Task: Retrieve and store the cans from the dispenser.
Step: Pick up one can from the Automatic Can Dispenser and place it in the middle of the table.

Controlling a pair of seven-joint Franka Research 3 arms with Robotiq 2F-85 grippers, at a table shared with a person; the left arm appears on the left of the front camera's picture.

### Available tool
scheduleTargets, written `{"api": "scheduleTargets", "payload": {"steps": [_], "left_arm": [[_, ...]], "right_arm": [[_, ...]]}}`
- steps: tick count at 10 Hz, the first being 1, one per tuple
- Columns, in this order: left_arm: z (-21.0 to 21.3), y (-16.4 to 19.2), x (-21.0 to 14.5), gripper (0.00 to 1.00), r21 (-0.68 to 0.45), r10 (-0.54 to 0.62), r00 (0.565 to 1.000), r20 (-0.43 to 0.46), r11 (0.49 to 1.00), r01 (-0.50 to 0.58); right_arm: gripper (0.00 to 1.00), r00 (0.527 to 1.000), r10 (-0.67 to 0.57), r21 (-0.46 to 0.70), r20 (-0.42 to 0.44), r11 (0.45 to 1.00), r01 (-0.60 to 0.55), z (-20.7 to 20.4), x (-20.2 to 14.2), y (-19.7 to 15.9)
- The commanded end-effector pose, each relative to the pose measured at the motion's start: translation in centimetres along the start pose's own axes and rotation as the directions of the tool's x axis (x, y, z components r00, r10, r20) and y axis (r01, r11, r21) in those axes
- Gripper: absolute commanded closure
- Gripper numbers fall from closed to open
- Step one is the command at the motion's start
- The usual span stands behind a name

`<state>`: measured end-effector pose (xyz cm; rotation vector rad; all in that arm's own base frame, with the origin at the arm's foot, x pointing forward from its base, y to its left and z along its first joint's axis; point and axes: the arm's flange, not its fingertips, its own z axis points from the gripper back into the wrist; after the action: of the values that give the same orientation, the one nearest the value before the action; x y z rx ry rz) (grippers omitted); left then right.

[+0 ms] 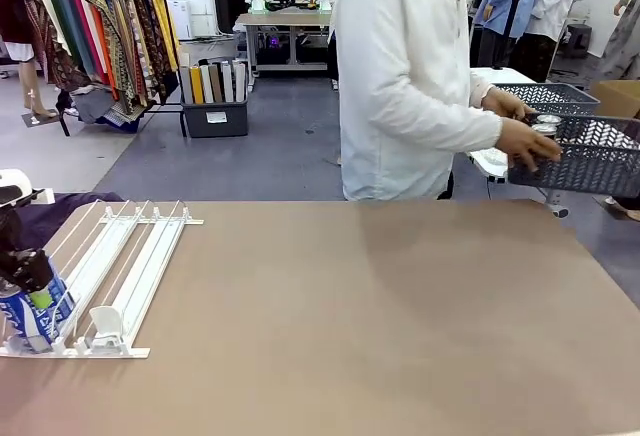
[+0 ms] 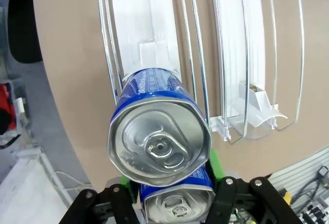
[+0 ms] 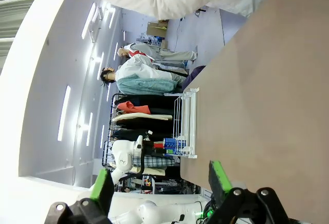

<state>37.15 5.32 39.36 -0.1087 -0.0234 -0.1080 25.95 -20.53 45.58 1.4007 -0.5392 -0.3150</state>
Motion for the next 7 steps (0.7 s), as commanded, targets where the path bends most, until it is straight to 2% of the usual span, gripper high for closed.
{"api": "scheduleTargets", "payload": {"steps": [1,5,7], "left_arm": [[-1.8,-0.9,-2.6,1.00,-0.004,-0.001,1.000,0.008,1.000,0.001],[-0.5,-1.6,-3.4,1.00,-0.024,0.017,1.000,0.023,1.000,-0.016],[3.5,-2.5,-4.4,1.00,0.012,0.064,0.996,0.069,0.998,-0.065]], "right_arm": [[0.00,1.000,0.004,0.002,-0.006,1.000,-0.004,0.1,-0.2,0.2],[0.00,1.000,0.004,0.002,-0.006,1.000,-0.004,0.1,-0.2,0.2],[0.00,1.000,0.004,0.002,-0.006,1.000,-0.004,0.1,-0.2,0.2]]}}
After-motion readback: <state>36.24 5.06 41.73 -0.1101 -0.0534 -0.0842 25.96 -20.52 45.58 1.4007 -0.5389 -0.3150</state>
